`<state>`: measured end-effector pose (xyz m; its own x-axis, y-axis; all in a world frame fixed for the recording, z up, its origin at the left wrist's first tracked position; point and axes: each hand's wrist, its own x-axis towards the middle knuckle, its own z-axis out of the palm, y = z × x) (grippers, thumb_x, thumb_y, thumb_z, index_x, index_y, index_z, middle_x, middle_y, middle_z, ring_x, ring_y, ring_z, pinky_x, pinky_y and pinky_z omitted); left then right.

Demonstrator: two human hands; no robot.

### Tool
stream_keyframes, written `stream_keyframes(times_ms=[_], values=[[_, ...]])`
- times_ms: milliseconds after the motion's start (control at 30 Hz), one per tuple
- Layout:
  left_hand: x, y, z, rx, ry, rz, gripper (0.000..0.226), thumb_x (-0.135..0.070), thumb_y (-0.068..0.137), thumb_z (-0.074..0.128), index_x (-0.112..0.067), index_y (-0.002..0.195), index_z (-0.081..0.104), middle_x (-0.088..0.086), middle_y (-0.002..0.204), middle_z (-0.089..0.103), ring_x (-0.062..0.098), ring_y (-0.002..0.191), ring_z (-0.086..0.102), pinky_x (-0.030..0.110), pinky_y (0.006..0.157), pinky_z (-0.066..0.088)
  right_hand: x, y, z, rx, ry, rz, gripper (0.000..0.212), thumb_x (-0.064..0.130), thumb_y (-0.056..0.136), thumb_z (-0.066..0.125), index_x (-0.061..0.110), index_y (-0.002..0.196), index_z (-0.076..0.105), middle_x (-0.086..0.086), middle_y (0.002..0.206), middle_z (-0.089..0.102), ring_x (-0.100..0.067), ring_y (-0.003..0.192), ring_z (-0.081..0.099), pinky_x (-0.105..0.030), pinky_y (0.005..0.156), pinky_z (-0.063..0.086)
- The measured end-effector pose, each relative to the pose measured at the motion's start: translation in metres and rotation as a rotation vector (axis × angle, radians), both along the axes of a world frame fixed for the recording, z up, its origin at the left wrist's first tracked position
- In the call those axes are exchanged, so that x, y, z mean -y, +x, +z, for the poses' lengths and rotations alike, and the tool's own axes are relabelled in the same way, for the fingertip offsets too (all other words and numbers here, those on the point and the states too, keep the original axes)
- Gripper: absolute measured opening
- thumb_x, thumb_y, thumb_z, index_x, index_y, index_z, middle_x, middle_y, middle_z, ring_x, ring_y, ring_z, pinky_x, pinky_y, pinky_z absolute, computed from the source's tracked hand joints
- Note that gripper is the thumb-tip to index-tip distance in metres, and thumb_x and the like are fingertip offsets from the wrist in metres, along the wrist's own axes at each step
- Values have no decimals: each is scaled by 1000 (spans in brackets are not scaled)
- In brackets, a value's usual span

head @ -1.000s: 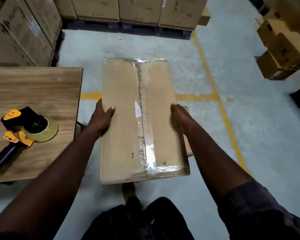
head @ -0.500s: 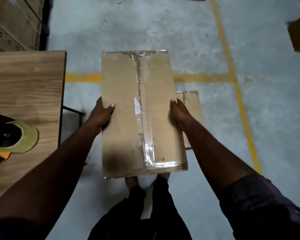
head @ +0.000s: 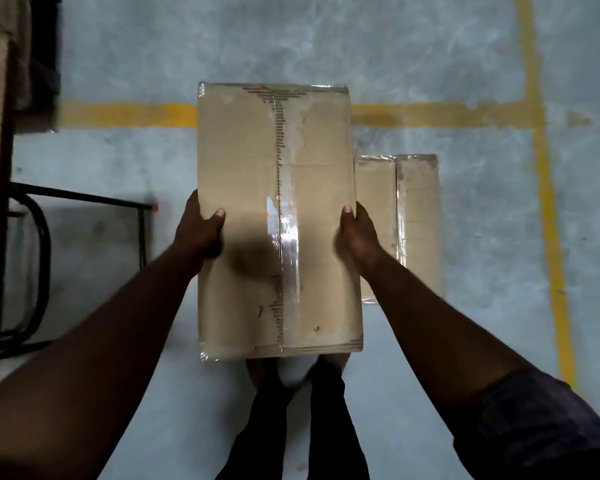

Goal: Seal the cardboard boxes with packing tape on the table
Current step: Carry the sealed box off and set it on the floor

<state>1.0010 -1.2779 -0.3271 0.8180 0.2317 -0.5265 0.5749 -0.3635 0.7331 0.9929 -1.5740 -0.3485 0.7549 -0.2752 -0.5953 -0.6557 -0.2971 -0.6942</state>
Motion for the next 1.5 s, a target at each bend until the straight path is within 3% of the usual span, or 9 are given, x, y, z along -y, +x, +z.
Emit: stream_keyframes(times_ms=[367,467,633,767,967,1067,1233,1333,1500], values=[[44,26,-108,-61,-125,-217,68,-23,83,68,-16,146,43,10,134,59,26,120,60,55,97,53,54,21,-124,-97,45,-75,24,27,106,40,10,110,58,5,80,50,-13,74,47,-32,78,40],[62,27,-107,-79,-169,-191,70,-16,79,63,-13,146,42,10,127,61,17,103,64,29,81,59,60,21,-147,-134,45,-82,52,42,95,40,8,132,55,6,96,53,-17,90,48,-36,87,41],[50,30,-133,-157,-194,-131,73,-13,75,62,-20,145,44,13,133,60,31,122,59,54,97,53,53,22,-149,-101,74,-57,44,31,103,44,9,140,52,-1,117,61,-15,102,52,-38,103,43],[49,28,-142,-193,-168,-58,71,-8,87,60,-23,151,34,9,137,56,29,123,56,47,94,54,48,19,-144,-64,14,-68,43,25,108,42,13,149,45,-6,143,57,-21,128,53,-23,105,36],[67,39,-144,-187,-196,-119,72,-15,85,63,-24,151,35,10,140,55,30,127,54,49,97,52,66,24,-141,-45,-112,-86,41,25,109,38,14,147,46,-7,135,62,-27,124,55,-20,86,33],[66,40,-154,-163,-208,-140,76,-23,79,67,-27,149,38,7,140,56,30,129,54,60,101,49,76,27,-140,-47,-117,-63,44,24,109,39,14,152,41,-6,144,56,-25,132,50,-20,94,33],[73,41,-145,-170,-209,-134,80,-24,78,63,-23,152,32,12,141,52,38,130,50,49,94,49,77,25,-142,-28,-131,-65,44,24,109,39,13,152,42,-9,145,56,-27,133,50,-21,95,33],[71,40,-150,-166,-230,-133,81,-24,78,63,-22,152,30,22,140,49,53,131,41,67,102,40,75,24,-144,-30,-141,-60,46,26,110,38,13,153,39,-9,148,54,-26,136,48,-23,102,34],[68,37,-146,-157,-268,-140,83,-35,82,69,-20,153,28,24,142,46,54,131,39,70,102,35,73,21,-147,-17,-187,-4,46,27,110,36,9,152,40,-14,143,56,-30,132,51,-32,105,37]])
